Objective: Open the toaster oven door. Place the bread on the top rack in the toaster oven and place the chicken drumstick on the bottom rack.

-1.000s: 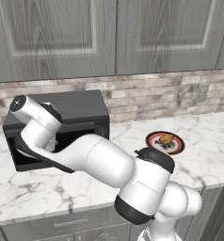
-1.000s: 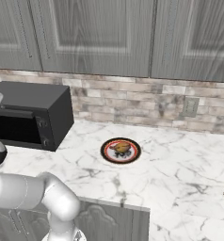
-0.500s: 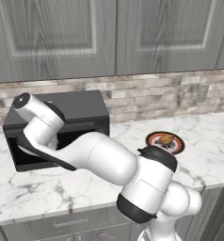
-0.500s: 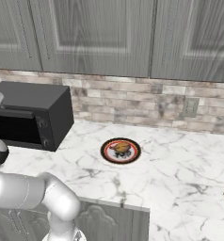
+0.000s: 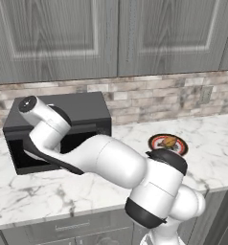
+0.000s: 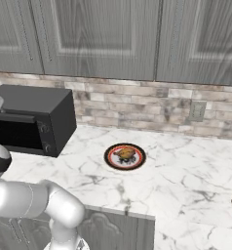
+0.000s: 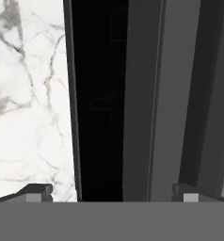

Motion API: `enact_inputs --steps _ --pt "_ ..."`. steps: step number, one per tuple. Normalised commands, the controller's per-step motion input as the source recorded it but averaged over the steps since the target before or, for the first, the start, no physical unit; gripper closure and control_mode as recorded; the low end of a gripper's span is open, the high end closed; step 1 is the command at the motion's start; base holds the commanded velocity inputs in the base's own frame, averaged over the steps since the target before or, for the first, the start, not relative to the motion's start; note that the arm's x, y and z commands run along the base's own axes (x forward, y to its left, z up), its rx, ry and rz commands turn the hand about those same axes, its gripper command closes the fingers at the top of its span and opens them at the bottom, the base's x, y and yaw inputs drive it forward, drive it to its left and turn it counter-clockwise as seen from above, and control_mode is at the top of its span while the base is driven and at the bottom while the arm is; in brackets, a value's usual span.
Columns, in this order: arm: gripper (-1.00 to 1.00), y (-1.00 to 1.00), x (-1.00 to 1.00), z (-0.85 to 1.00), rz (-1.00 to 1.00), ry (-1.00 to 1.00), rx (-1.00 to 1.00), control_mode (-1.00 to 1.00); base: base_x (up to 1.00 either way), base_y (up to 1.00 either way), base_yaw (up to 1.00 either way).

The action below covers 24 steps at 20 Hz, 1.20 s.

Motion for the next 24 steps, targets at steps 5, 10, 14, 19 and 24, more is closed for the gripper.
enact_inputs --steps 5,10,14,19,24 --pt "-1.0 0.22 -0.14 -0.94 0.02 0.06 -0.03 -1.0 0.0 0.0 0.0" --pt "-1.0 0.25 -0.16 -0.94 0.0 0.07 -0.03 -1.0 0.0 0.0 0.0" --pt "-1.0 0.27 -0.17 -0.94 0.0 0.08 -0.04 -1.0 0.0 0.0 0.0" --pt "-1.0 0.31 -0.22 -0.94 0.0 0.05 -0.05 -1.0 0.0 0.0 0.0" --pt "-1.0 0.36 -0.27 -0.94 0.0 0.05 -0.05 -1.0 0.0 0.0 0.0"
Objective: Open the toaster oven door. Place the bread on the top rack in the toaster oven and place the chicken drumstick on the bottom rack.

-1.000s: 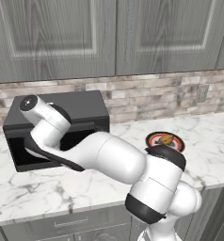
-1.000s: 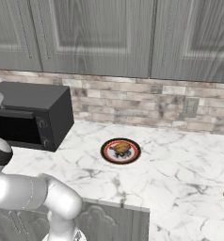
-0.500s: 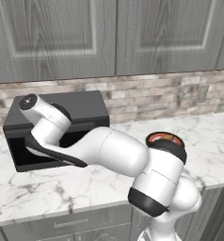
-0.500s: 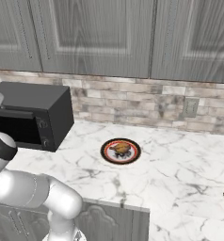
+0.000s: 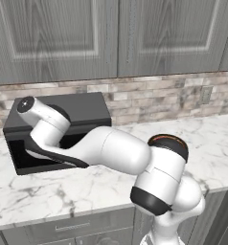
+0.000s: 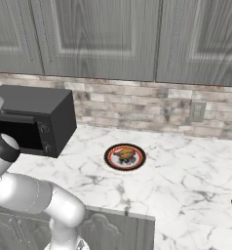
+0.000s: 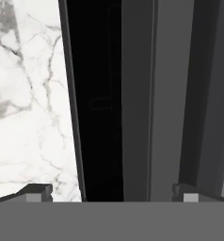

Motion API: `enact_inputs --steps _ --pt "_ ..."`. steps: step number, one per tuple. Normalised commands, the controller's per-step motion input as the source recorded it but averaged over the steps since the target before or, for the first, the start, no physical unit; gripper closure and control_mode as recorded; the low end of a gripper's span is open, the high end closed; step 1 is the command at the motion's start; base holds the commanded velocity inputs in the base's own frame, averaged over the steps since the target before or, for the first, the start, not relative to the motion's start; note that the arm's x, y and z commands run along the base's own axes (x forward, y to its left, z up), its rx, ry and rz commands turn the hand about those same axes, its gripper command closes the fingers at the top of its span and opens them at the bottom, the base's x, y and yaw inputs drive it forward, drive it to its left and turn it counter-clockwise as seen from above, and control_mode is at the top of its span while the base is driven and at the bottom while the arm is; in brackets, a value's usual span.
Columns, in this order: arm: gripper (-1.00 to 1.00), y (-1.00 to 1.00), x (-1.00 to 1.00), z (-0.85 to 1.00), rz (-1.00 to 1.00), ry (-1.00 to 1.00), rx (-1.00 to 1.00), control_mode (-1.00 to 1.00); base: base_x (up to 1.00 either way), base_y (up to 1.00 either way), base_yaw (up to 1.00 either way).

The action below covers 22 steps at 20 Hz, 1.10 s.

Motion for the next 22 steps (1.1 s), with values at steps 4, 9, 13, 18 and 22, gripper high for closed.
enact_inputs --steps 4,9,13,18,22 --pt "-1.0 0.39 -0.3 -0.94 0.0 0.04 -0.05 -1.0 0.0 0.0 0.0" --pt "-1.0 0.42 -0.35 -0.94 0.0 0.05 -0.06 -1.0 0.0 0.0 0.0" --pt "-1.0 0.44 -0.41 -0.94 0.0 0.05 -0.06 -1.0 0.0 0.0 0.0" --pt "-1.0 0.45 -0.46 -0.94 0.0 0.05 -0.06 -1.0 0.0 0.0 0.0" --pt "-1.0 0.45 -0.5 -0.94 0.0 0.05 -0.06 -1.0 0.0 0.0 0.0"
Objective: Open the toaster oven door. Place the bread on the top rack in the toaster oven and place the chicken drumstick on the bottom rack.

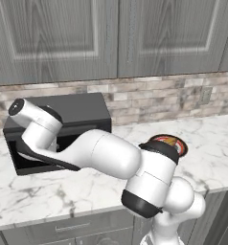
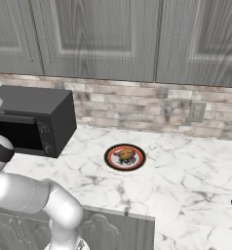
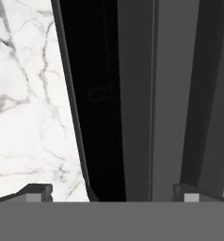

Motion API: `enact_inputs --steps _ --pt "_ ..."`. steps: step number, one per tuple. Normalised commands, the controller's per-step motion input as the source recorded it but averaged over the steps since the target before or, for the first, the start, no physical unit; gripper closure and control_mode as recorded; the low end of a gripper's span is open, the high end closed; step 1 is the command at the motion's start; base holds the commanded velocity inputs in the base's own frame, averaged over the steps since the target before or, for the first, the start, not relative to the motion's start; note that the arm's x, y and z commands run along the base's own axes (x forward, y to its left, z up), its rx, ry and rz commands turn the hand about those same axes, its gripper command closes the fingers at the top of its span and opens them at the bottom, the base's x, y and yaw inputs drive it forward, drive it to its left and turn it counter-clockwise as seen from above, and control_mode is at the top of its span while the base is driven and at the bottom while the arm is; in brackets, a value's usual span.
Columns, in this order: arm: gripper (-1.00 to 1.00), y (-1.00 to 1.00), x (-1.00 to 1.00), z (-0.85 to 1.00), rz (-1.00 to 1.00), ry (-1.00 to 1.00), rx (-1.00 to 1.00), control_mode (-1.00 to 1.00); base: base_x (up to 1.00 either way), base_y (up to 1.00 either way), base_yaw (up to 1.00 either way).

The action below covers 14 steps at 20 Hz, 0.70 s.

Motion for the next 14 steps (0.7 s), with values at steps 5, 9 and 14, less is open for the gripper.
enact_inputs --steps 5,9,14 --pt "-1.0 0.45 -0.59 -0.94 0.0 0.05 -0.06 -1.0 0.0 0.0 0.0" --pt "-1.0 0.44 -0.7 -0.94 0.0 0.05 -0.07 -1.0 0.0 0.0 0.0" --pt "-1.0 0.45 -0.7 -0.94 0.0 0.04 -0.07 -1.0 0.0 0.0 0.0"
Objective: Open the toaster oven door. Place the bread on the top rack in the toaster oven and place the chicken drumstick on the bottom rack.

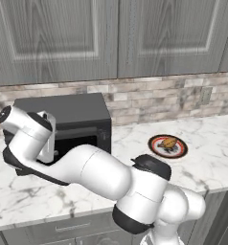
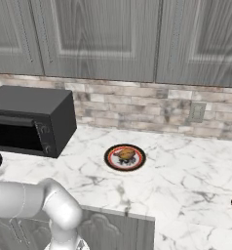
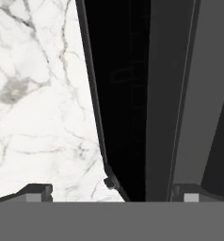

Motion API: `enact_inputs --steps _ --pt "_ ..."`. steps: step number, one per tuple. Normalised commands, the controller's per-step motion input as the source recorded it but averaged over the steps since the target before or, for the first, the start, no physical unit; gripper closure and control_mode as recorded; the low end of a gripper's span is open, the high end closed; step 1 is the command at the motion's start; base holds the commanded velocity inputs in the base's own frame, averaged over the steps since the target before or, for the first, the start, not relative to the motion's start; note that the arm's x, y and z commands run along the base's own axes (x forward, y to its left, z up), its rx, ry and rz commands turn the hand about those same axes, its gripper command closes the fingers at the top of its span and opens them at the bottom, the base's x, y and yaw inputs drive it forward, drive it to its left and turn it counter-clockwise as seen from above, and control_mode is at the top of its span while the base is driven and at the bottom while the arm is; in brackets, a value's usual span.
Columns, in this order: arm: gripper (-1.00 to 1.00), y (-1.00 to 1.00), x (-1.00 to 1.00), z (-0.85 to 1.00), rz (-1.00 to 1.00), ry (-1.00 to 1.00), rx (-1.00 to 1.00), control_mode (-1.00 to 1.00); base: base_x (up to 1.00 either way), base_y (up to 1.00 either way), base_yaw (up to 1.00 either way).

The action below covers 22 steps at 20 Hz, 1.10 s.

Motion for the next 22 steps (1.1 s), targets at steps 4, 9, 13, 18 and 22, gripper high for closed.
enact_inputs --steps 4,9,13,18,22 --pt "-1.0 0.45 -0.68 -0.94 0.0 0.03 -0.07 -1.0 0.0 0.0 0.0" --pt "-1.0 0.46 -0.68 -0.94 0.0 0.03 -0.07 -1.0 0.0 0.0 0.0" --pt "-1.0 0.46 -0.71 -0.94 0.0 0.06 -0.07 -1.0 0.0 0.0 0.0" --pt "-1.0 0.47 -0.79 -0.93 0.0 0.14 -0.07 -1.0 0.0 0.0 0.0" --pt "-1.0 0.42 -0.69 -0.83 0.0 0.26 -0.02 -1.0 0.0 0.0 0.0"
